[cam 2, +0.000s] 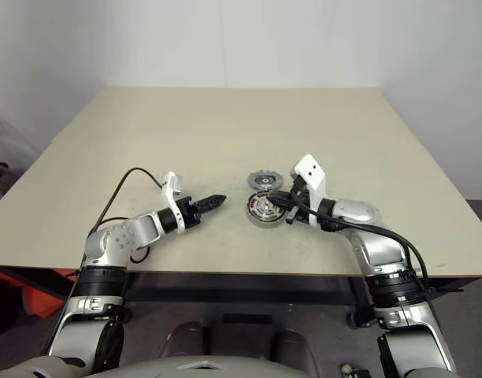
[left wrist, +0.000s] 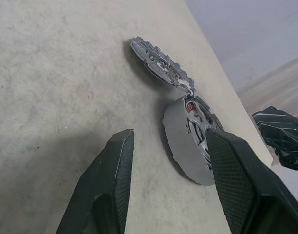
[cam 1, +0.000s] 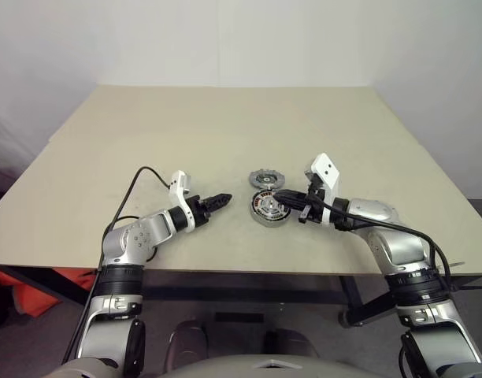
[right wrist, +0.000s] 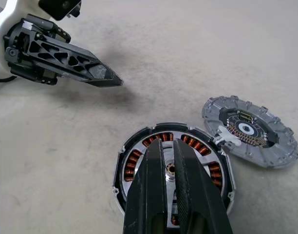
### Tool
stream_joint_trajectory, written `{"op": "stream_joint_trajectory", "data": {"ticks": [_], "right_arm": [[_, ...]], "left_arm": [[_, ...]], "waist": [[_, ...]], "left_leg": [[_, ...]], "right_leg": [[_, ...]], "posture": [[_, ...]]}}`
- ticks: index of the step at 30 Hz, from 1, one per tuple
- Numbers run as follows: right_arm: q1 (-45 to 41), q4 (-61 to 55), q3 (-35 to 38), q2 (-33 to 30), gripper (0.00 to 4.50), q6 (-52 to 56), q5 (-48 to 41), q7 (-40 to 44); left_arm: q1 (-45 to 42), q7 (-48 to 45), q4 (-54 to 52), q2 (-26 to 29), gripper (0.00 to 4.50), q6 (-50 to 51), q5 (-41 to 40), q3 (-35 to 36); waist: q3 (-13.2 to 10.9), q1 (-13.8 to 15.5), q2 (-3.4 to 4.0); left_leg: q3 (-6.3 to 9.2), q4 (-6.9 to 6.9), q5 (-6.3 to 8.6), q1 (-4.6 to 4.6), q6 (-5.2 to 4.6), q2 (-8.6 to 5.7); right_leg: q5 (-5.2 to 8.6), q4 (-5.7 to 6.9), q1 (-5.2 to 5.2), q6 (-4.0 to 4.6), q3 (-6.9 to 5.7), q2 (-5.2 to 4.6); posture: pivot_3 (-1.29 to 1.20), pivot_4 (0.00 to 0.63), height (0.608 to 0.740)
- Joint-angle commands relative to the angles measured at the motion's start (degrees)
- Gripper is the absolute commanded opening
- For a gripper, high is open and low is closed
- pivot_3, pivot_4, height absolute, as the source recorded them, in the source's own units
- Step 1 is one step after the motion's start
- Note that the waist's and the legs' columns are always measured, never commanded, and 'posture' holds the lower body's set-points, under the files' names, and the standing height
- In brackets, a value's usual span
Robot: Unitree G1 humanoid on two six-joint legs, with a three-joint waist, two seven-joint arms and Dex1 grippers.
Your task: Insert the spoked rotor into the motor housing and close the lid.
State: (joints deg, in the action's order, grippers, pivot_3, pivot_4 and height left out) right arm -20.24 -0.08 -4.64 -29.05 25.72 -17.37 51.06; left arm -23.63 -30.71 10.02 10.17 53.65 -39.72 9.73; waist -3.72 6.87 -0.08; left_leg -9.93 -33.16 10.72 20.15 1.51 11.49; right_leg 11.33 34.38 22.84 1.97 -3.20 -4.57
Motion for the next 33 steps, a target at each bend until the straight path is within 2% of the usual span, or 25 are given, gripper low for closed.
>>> {"op": "stream_joint_trajectory", "data": {"ticks": [1, 9, 21, 33], "right_arm": [[-0.4, -2.3, 1.4, -0.5, 0.34, -0.2, -1.0, -0.1], [-0.6, -1.2, 0.4, -0.6, 0.34, -1.8, 0.6, -0.4], [-2.6, 12.4, -3.9, 2.6, 0.34, -8.4, 8.8, -3.4], [-5.1, 8.4, -2.4, 1.8, 0.34, -9.2, 7.8, -2.0]], "left_arm": [[-0.3, -0.1, -1.5, 0.2, 2.46, -0.9, -0.1, 0.2], [-0.3, -0.1, -1.5, 0.2, 2.46, -0.9, -0.1, 0.2], [0.8, -0.4, -2.9, 0.4, 2.46, -3.4, 1.7, -1.0], [0.9, -2.0, -4.1, 1.6, 2.46, -10.5, 7.4, -5.6]], "waist": [[0.0, 0.0, 0.0], [0.0, 0.0, 0.0], [0.0, -0.4, 0.0], [0.0, -1.3, 0.0]], "left_leg": [[0.0, 0.0, 0.0, 0.0, 0.0, 0.0], [0.0, 0.0, 0.0, 0.01, 0.0, 0.0], [0.0, 0.0, 0.0, 0.02, 0.01, -0.01], [0.01, 0.01, -0.01, 0.0, 0.01, 0.0]], "right_leg": [[0.0, 0.0, 0.0, 0.0, 0.0, 0.0], [0.0, 0.0, 0.01, 0.0, 0.0, 0.0], [0.0, 0.0, 0.01, 0.0, 0.0, 0.0], [0.01, 0.0, 0.0, -0.01, 0.0, 0.0]], "posture": [[0.0, 0.0, 0.74], [0.0, 0.0, 0.74], [0.0, 0.0, 0.74], [0.0, 0.0, 0.74]]}}
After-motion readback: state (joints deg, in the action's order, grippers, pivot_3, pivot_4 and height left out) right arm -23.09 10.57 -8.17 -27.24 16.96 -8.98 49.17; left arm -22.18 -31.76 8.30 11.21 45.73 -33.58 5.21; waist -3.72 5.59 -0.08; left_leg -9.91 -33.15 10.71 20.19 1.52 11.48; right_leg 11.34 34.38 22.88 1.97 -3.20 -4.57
